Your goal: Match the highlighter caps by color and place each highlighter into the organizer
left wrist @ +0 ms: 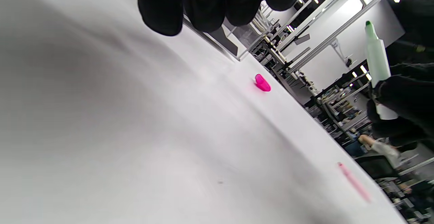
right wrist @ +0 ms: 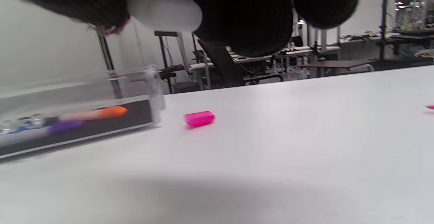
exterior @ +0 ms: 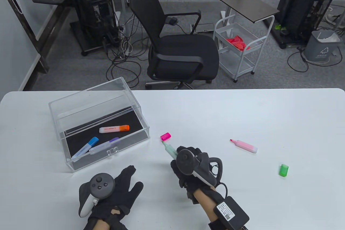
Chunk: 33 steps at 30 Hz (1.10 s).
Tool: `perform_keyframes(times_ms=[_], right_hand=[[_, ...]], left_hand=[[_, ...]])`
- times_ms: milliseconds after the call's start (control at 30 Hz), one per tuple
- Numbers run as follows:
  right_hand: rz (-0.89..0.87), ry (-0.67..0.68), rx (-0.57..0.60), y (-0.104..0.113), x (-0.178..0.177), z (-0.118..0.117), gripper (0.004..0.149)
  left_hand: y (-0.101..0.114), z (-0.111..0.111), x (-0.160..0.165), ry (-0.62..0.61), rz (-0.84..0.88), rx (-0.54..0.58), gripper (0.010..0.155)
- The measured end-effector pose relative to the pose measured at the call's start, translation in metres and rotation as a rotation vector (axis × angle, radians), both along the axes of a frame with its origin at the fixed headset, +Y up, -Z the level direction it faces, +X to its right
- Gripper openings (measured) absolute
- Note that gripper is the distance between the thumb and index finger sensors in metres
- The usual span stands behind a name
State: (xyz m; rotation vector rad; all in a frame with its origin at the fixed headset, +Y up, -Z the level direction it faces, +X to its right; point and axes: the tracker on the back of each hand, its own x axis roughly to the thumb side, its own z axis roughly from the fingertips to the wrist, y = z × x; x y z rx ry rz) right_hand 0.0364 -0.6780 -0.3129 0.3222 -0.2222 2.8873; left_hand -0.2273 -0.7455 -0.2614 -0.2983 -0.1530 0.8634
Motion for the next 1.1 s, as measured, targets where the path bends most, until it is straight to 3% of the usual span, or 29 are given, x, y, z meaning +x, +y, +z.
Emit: perform_keyframes(times_ms=[200,400,600,1100], right_hand=[[-0.028,0.146,0.118,0.007,-0.042,0.044,0.062],[-0.053,0.198,0.191,0.004,-0.063,0.069,0.062],[-0.089,0.207,0.236,0.004,-0.067,0.078,0.062],[-0.132,0.210,0.262,-0.006,-0.075,0.083,0.063]], left_hand=[[0.001,0.000,0.001,-0.004,0.213,0.055,0.092],[0.004,0.002,0.006,-0.017,0.351,0.098,0.092],[0.001,0.002,0.008,-0.023,0.466,0.077,0.089],[0.004,0.002,0.014,-0.029,0.568,0.058,0.073]])
